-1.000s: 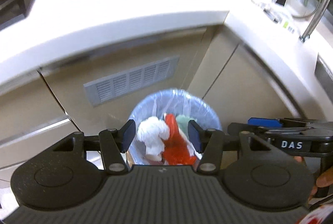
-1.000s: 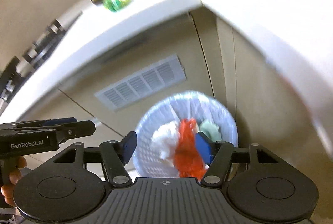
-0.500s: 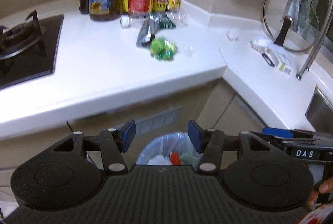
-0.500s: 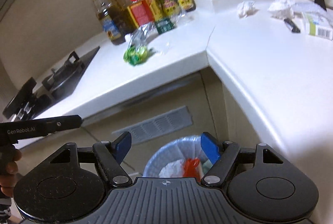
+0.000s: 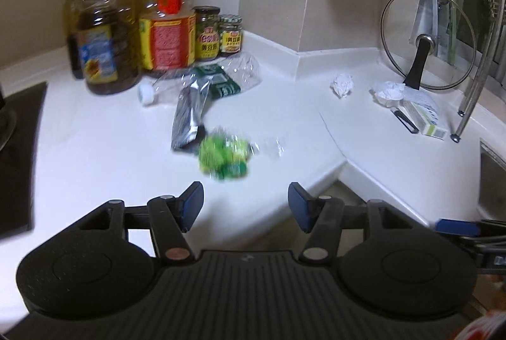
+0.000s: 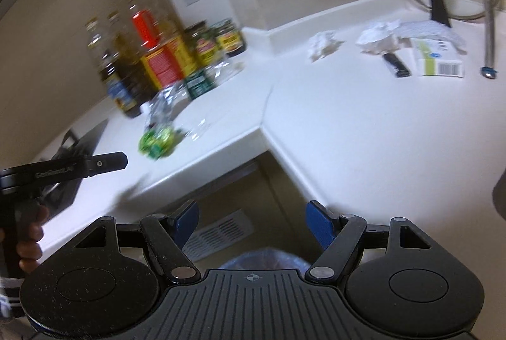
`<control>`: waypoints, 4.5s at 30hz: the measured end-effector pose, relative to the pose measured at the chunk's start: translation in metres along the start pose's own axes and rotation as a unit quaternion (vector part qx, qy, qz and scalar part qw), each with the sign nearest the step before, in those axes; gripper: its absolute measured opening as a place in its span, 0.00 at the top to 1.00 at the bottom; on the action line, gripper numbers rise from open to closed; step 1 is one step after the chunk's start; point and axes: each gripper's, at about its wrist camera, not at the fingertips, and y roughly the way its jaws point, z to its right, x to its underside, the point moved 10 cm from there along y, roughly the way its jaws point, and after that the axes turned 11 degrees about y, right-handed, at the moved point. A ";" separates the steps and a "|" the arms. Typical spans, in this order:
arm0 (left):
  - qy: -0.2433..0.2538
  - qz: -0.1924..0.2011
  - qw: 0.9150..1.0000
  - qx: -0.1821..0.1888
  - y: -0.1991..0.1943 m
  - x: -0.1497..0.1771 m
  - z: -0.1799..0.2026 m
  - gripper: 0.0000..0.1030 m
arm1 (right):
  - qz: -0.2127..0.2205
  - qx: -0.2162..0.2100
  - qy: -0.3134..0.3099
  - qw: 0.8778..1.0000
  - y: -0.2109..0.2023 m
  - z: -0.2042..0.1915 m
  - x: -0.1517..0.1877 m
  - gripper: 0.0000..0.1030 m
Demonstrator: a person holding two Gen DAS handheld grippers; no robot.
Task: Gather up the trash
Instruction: 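Grasp the green snack bag with the left tool, then grasp the black lighter with the right tool while the left tool holds the green bag, then carry the green bag and lighter with both tools over the wastebasket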
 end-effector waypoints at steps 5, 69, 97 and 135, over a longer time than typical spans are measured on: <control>0.022 0.005 1.000 0.001 0.037 -0.017 -0.010 0.46 | 0.019 0.024 0.025 0.999 0.002 0.011 -0.013 0.28; 0.024 0.023 0.999 -0.021 0.087 -0.079 -0.032 0.71 | 0.066 0.183 -0.067 0.979 0.121 0.144 -0.196 0.71; 0.030 0.039 0.999 -0.019 0.045 -0.071 0.002 0.71 | 0.114 0.097 -0.041 0.988 0.032 0.108 -0.180 0.78; -0.068 -0.119 0.990 0.008 -0.029 0.159 0.058 0.71 | -0.128 -0.049 -0.079 0.987 0.013 0.006 0.106 0.78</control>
